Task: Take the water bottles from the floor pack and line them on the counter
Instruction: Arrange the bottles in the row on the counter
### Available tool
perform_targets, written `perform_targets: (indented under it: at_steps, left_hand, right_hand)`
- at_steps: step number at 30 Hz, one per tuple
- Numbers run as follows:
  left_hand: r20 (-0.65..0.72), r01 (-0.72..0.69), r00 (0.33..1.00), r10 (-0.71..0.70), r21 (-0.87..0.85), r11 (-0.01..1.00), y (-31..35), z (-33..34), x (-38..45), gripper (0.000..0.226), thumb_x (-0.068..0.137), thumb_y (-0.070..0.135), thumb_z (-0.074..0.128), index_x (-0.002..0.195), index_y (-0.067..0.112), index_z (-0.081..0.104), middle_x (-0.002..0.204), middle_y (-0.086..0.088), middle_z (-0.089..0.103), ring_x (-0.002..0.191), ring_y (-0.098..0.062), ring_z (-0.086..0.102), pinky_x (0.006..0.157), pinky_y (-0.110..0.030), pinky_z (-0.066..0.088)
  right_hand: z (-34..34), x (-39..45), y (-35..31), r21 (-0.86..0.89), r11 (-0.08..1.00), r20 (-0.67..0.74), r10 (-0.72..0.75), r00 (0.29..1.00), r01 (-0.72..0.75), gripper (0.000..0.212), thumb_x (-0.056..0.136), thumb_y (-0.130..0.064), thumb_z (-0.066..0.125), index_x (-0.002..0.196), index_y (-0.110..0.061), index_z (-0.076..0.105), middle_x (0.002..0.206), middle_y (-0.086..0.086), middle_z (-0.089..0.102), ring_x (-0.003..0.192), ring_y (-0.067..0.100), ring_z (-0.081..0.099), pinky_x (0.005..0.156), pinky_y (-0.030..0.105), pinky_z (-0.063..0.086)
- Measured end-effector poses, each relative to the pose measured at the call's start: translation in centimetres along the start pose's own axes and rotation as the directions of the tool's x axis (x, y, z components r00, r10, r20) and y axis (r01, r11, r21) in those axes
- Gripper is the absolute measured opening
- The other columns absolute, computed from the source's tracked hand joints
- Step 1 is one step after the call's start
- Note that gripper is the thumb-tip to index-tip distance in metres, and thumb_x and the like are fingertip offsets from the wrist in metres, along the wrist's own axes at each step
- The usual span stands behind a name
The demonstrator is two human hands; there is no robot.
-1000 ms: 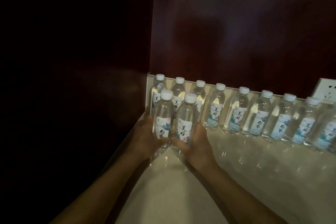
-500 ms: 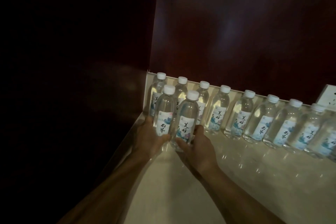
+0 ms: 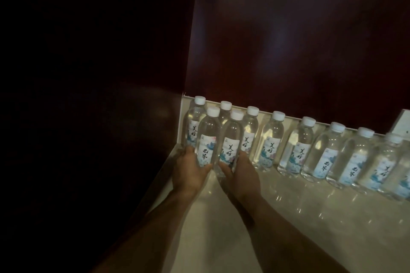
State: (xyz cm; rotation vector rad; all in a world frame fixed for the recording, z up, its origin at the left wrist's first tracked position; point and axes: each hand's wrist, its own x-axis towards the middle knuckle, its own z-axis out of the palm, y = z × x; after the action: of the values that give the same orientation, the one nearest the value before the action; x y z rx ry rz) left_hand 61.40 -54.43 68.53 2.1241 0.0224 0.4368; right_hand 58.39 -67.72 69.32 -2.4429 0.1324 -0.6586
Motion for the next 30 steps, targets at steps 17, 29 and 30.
perform_targets:
  at_steps: [17, 29, 30]
  left_hand:
    - [-0.030, -0.056, 0.998, 0.062, 0.158, 0.986, -0.4, 0.6, 1.6, 0.063, 0.078, 0.046, 0.081, 0.126, 0.015, 0.056, 0.126, -0.008, 0.063, 0.115, -0.026, 0.062, 0.086, -0.039, 0.057]
    - [-0.041, -0.053, 0.998, 0.055, 0.044, 0.998, -1.0, 0.4, 1.6, 0.059, 0.073, 0.043, 0.085, 0.120, 0.018, 0.059, 0.119, -0.004, 0.066, 0.111, -0.025, 0.064, 0.084, -0.043, 0.057]
    - [-0.041, -0.047, 0.998, 0.049, 0.039, 0.998, -1.0, 0.5, 1.6, 0.057, 0.073, 0.042, 0.085, 0.119, 0.019, 0.060, 0.118, -0.003, 0.067, 0.110, -0.024, 0.064, 0.083, -0.043, 0.058]
  right_hand:
    - [0.8, 0.1, -0.2, -0.069, 0.998, -0.055, 0.007, 0.998, -0.010, 0.031, 0.096, -0.039, 0.058, 0.112, -0.016, 0.047, 0.096, -0.007, 0.046, 0.077, 0.009, 0.047, 0.066, 0.025, 0.038]
    - [1.2, 0.1, 0.2, 0.086, 0.995, -0.114, 0.052, 0.992, -0.042, 0.036, 0.093, -0.032, 0.064, 0.117, -0.012, 0.045, 0.112, 0.004, 0.061, 0.093, 0.019, 0.064, 0.072, 0.029, 0.045]
    - [1.1, 0.1, 0.2, 0.097, 0.994, -0.119, 0.053, 0.991, -0.042, 0.035, 0.093, -0.031, 0.065, 0.114, -0.012, 0.045, 0.110, 0.003, 0.061, 0.088, 0.016, 0.062, 0.071, 0.028, 0.043]
